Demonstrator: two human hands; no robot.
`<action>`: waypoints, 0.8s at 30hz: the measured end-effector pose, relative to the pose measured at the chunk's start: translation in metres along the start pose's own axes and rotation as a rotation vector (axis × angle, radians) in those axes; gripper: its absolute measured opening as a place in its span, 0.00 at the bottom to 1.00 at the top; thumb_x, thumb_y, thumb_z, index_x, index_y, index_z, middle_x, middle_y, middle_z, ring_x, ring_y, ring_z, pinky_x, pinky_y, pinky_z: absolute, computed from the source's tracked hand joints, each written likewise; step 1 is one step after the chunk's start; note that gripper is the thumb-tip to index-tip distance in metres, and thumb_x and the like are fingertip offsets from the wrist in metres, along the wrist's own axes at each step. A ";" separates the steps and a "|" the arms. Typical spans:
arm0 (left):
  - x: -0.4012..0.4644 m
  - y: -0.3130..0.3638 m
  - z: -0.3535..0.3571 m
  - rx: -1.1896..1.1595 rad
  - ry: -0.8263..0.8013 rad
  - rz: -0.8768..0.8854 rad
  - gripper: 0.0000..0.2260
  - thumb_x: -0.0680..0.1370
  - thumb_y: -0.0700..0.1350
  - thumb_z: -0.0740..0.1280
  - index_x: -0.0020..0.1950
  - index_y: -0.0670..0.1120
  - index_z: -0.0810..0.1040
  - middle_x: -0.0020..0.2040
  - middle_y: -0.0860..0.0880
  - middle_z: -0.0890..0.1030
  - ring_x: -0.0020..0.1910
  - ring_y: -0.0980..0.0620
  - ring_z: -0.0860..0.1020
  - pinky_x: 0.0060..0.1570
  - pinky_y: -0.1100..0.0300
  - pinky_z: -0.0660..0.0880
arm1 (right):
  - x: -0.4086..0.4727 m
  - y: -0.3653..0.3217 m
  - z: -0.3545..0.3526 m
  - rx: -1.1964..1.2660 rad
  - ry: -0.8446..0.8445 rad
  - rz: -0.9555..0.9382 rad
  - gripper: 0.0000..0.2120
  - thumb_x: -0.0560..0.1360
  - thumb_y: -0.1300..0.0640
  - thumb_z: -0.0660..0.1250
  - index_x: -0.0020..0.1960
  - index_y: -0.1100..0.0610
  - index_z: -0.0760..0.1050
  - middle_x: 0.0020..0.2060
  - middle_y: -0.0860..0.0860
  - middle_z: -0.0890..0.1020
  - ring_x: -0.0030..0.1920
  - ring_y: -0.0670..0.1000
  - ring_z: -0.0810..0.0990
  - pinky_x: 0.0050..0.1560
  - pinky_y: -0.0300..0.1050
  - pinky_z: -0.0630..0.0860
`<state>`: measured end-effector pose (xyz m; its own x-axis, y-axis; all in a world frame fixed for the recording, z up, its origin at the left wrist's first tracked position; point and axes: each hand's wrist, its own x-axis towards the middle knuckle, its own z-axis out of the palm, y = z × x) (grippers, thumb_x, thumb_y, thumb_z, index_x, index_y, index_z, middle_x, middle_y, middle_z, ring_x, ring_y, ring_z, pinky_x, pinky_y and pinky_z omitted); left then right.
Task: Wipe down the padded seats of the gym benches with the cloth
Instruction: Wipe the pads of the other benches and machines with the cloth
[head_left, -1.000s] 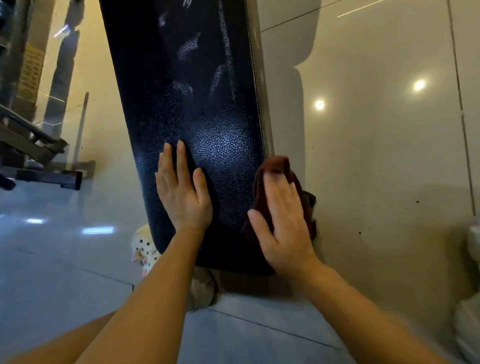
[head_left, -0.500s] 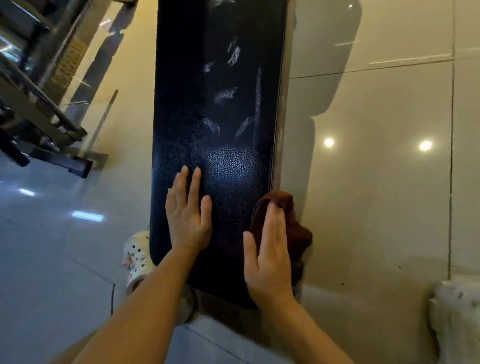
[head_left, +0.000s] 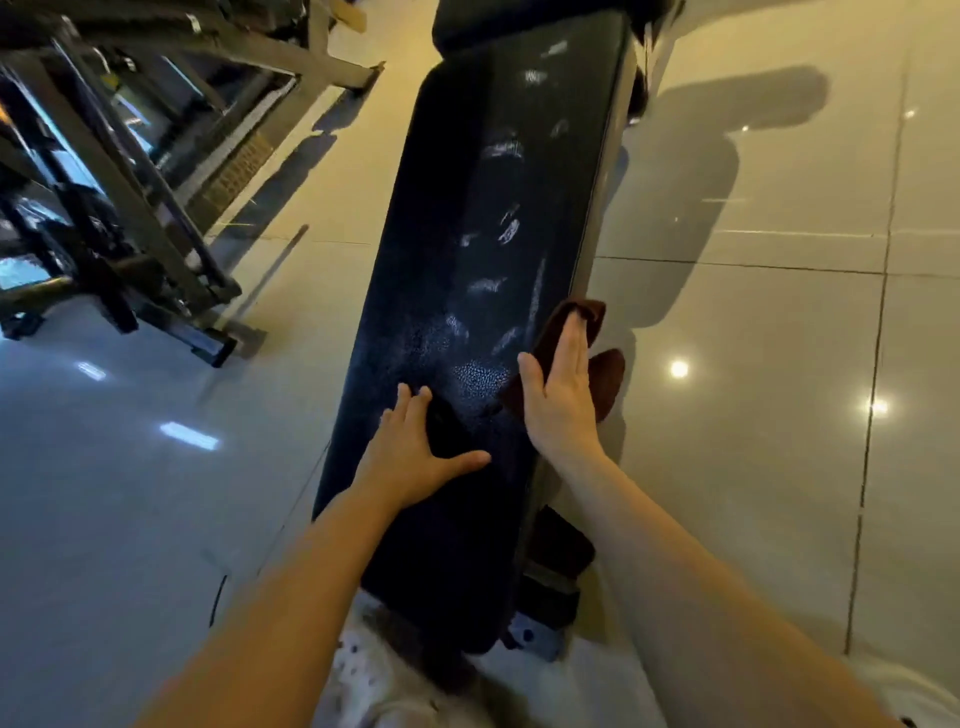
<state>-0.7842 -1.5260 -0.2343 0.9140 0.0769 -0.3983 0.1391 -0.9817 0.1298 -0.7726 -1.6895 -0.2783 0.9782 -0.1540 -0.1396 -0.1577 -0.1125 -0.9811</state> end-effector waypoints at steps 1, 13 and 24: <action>0.002 -0.001 0.000 -0.005 -0.004 0.000 0.53 0.66 0.69 0.70 0.80 0.49 0.46 0.80 0.47 0.42 0.79 0.42 0.47 0.74 0.43 0.54 | -0.009 -0.003 -0.001 -0.017 -0.014 0.015 0.33 0.84 0.52 0.55 0.79 0.53 0.36 0.79 0.49 0.42 0.78 0.47 0.42 0.74 0.40 0.42; 0.000 -0.001 0.003 -0.191 0.036 0.012 0.50 0.70 0.60 0.74 0.80 0.47 0.46 0.80 0.44 0.41 0.78 0.36 0.46 0.76 0.44 0.51 | -0.085 0.010 -0.004 0.012 -0.106 0.070 0.24 0.85 0.56 0.52 0.79 0.50 0.52 0.76 0.42 0.56 0.76 0.42 0.53 0.66 0.26 0.48; -0.005 0.002 0.010 -0.290 0.055 -0.067 0.49 0.69 0.55 0.75 0.79 0.54 0.46 0.80 0.53 0.42 0.79 0.48 0.47 0.75 0.44 0.52 | -0.032 0.022 0.018 0.276 0.041 0.004 0.29 0.81 0.46 0.53 0.75 0.46 0.39 0.76 0.39 0.46 0.77 0.39 0.42 0.73 0.31 0.40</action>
<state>-0.7924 -1.5304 -0.2413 0.9174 0.1567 -0.3658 0.2955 -0.8839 0.3624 -0.8051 -1.6689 -0.2978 0.9704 -0.1937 -0.1440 -0.1138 0.1591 -0.9807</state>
